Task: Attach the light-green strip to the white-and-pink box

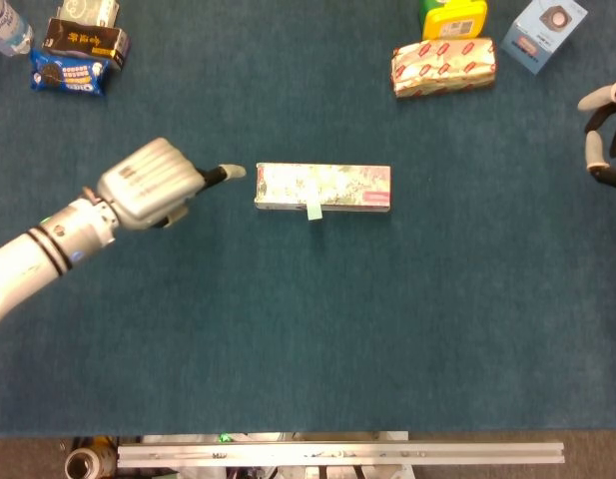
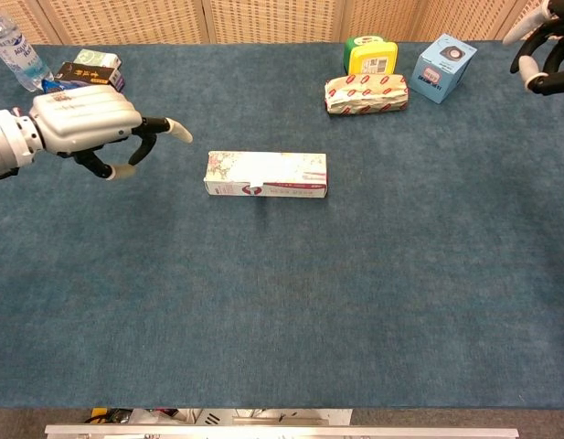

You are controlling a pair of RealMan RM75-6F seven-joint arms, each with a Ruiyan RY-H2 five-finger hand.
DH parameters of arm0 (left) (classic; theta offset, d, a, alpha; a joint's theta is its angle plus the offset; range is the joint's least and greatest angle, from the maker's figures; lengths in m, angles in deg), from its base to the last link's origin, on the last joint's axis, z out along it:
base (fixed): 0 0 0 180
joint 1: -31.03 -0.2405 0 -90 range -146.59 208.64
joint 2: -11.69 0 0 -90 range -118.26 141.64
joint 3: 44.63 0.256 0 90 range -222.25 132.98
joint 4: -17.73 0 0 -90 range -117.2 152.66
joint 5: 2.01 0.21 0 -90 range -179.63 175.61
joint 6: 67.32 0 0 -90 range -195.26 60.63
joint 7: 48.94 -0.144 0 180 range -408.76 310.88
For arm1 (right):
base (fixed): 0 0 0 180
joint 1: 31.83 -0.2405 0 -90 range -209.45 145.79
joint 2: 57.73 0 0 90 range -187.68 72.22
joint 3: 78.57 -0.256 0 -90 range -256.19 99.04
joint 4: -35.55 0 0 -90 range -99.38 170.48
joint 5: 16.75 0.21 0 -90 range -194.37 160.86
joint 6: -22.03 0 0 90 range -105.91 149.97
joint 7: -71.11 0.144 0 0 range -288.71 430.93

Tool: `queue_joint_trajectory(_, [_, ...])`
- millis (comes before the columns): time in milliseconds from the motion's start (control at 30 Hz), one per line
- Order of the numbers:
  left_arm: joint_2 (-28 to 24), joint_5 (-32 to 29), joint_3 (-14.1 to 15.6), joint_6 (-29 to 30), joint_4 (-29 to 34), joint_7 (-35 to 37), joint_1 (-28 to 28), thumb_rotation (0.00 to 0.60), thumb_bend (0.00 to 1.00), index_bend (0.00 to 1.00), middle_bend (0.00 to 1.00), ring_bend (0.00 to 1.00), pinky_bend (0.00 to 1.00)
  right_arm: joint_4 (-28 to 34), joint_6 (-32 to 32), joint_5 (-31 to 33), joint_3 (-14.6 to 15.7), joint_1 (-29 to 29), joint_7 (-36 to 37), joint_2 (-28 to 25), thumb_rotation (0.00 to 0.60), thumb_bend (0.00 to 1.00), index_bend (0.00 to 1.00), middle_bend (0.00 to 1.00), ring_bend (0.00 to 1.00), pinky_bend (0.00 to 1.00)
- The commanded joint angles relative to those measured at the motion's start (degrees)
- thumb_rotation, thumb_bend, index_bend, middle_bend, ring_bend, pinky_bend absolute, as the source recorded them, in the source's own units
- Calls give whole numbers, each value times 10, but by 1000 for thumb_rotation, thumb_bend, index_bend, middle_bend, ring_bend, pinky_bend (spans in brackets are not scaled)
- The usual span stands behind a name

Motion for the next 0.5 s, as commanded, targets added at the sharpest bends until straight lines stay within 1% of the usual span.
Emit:
queue_joint_trajectory(33, [20, -24, -7, -39, 0, -12, 28, 600, 689, 148, 868, 979, 938, -4, -4, 4, -4, 2, 0, 3, 600, 454, 409, 529, 631, 809])
queue_joint_trajectory(267, [44, -49, -9, -72, 2, -33, 57, 600, 692, 144, 865, 979, 938, -13, -12, 10, -12, 9, 5, 3, 600, 454, 408, 529, 631, 809])
queue_joint_trajectory(500, [54, -95, -19, -123, 26, -72, 84, 600, 693, 144, 865, 979, 937, -19, -15, 8, -16, 20, 16, -1, 600, 454, 409, 529, 631, 809])
